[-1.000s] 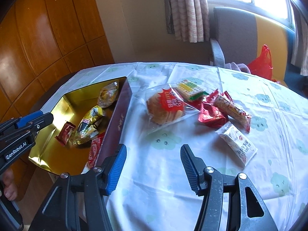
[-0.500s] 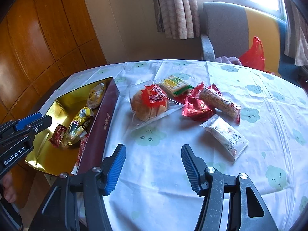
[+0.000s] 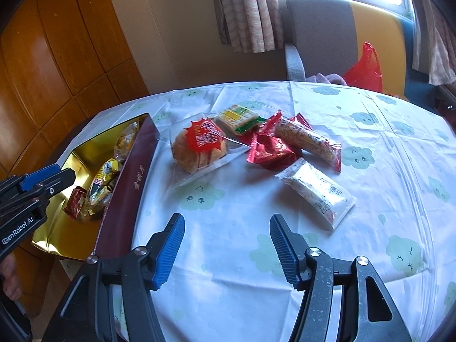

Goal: Organize snacks
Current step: 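Move both open grippers away from the tin toward the snack pile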

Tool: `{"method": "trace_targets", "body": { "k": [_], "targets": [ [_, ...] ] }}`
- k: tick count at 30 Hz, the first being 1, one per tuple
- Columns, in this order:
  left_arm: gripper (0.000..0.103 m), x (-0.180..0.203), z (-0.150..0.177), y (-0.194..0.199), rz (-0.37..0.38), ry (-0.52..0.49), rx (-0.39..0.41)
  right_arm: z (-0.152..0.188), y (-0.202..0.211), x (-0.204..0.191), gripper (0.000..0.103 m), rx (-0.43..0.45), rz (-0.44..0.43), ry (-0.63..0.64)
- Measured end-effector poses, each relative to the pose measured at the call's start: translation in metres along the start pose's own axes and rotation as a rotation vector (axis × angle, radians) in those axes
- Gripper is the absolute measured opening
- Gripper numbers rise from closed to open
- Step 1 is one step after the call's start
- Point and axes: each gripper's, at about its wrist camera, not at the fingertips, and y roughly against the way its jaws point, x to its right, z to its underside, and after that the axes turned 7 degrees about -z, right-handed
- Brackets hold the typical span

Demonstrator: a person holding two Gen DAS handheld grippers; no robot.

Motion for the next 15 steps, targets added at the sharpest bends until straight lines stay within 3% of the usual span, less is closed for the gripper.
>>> {"method": "trace_targets", "body": {
  "k": [11,14,15],
  "targets": [
    [0.035,0.02,-0.01,-0.01,0.068,-0.074,-0.019,0.006,0.0,0.021,0.065,-0.013,0.022,-0.048],
    [0.04,0.025,-0.016,-0.015,0.118,-0.095,-0.032,0.006,0.0,0.025,0.067,-0.014,0.026,-0.057],
    [0.046,0.027,-0.018,-0.017,0.134,-0.106,-0.035,0.007,0.0,0.026,0.068,-0.015,0.027,-0.061]
  ]
}}
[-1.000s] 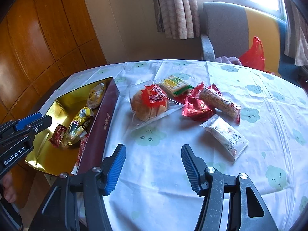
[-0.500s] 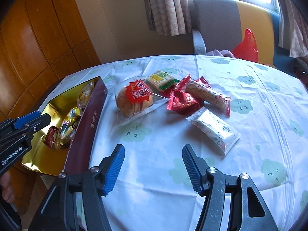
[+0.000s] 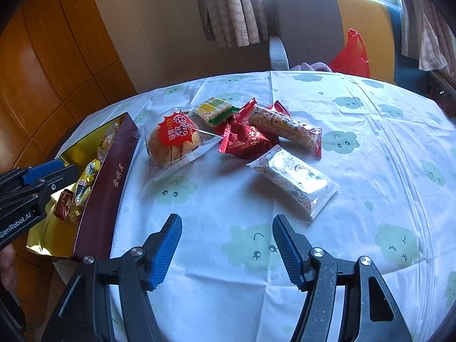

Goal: Organize snacks
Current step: 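Move both open grippers away from the tin toward the snack pile, then close the left gripper on the red-labelled cake bread packet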

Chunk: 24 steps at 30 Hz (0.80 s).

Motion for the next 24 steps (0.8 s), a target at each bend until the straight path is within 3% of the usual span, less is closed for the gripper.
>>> {"method": "trace_targets", "body": {
  "k": [9,11,13,21,24],
  "targets": [
    [0.087,0.033,-0.032,-0.029,0.119,-0.222,0.003,0.0,0.0,0.013,0.071,-0.008,0.005,-0.034],
    [0.089,0.035,-0.045,-0.041,0.151,-0.243,-0.015,-0.001,0.001,0.017,0.072,-0.006,0.008,-0.041],
    [0.098,0.039,-0.057,-0.054,0.201,-0.276,-0.03,-0.001,0.001,0.021,0.073,-0.007,0.011,-0.05],
    [0.101,0.071,-0.082,-0.098,0.246,-0.506,-0.093,-0.004,0.002,0.043,0.074,-0.011,0.032,-0.099],
    [0.101,0.075,-0.088,-0.114,0.241,-0.513,-0.111,-0.007,0.005,0.051,0.075,-0.004,0.04,-0.113]
  ]
}}
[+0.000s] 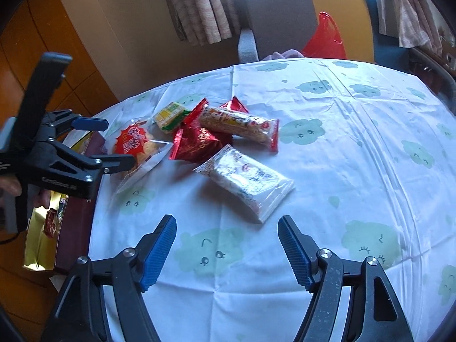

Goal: Organize snacks
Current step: 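Close the left gripper on the red-labelled cake bread packet, then carry the cake packet to the tin with left gripper while right grasps white packet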

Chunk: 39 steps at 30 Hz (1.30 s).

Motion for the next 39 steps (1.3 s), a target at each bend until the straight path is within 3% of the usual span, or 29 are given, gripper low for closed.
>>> {"method": "trace_targets", "body": {
  "k": [3,5,10,14,23,30,37,38,39],
  "targets": [
    [0.099,-0.002,-0.002,-0.02,0.022,0.039,-0.036,-0.004,0.002,0.007,0.075,0.009,0.012,-0.009],
    [0.087,0.001,0.001,-0.025,-0.033,0.043,-0.041,-0.006,0.002,0.013,0.075,0.012,0.02,-0.019],
    [0.077,0.005,0.008,-0.011,-0.048,0.093,0.022,-0.014,0.003,0.027,0.075,0.023,0.037,-0.02],
    [0.075,0.016,0.023,0.008,-0.006,0.151,0.058,-0.026,0.004,0.034,0.072,0.033,0.03,-0.009],
    [0.074,0.055,0.068,0.073,0.085,0.238,0.171,-0.058,-0.016,0.017,0.066,0.0,-0.121,0.065],
    [0.073,0.076,0.092,0.089,0.123,0.266,0.194,-0.094,-0.043,0.001,0.066,-0.006,-0.07,0.239],
    [0.072,0.078,0.102,0.089,0.153,0.3,0.191,-0.113,-0.084,-0.006,0.065,-0.139,-0.043,0.384],
    [0.072,0.078,0.103,0.088,0.156,0.303,0.189,-0.112,-0.091,-0.005,0.06,-0.166,-0.035,0.393],
    [0.072,0.078,0.104,0.088,0.159,0.306,0.187,-0.11,-0.095,-0.003,0.044,-0.175,-0.011,0.406]
  ]
}}
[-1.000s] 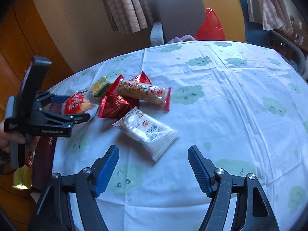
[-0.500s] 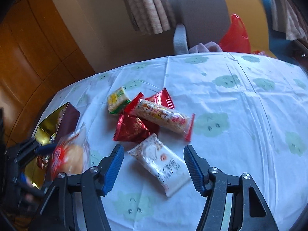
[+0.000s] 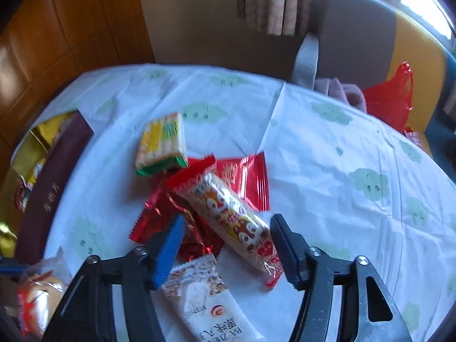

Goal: Organize snacks
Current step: 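Carry the cake packet to the tin with left gripper while right grasps white packet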

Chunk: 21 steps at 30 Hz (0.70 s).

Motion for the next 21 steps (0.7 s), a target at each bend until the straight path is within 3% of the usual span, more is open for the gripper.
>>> {"method": "trace_targets", "body": {
  "k": [3,8,10,12,17,21],
  "targets": [
    [0.072,-0.001,0.002,-0.001,0.008,0.008,-0.003,0.008,0.003,0.012,0.033,0.0,0.03,-0.04],
    [0.072,0.002,0.002,0.0,0.023,0.011,0.0,0.033,0.015,0.035,0.03,-0.046,0.068,-0.115],
    [0.072,0.004,0.003,0.001,0.028,0.012,0.002,0.042,0.02,0.039,0.04,-0.068,0.073,-0.134],
    [0.071,0.006,0.004,0.003,0.031,0.014,0.005,0.049,0.028,0.039,0.078,-0.05,0.084,-0.14],
    [0.071,0.007,0.004,0.01,0.027,0.021,0.019,0.059,0.06,0.015,0.08,0.061,0.038,-0.095],
    [0.07,0.004,0.003,0.02,0.027,0.039,0.041,0.06,0.058,-0.017,0.08,0.038,-0.064,0.001]
  ]
}}
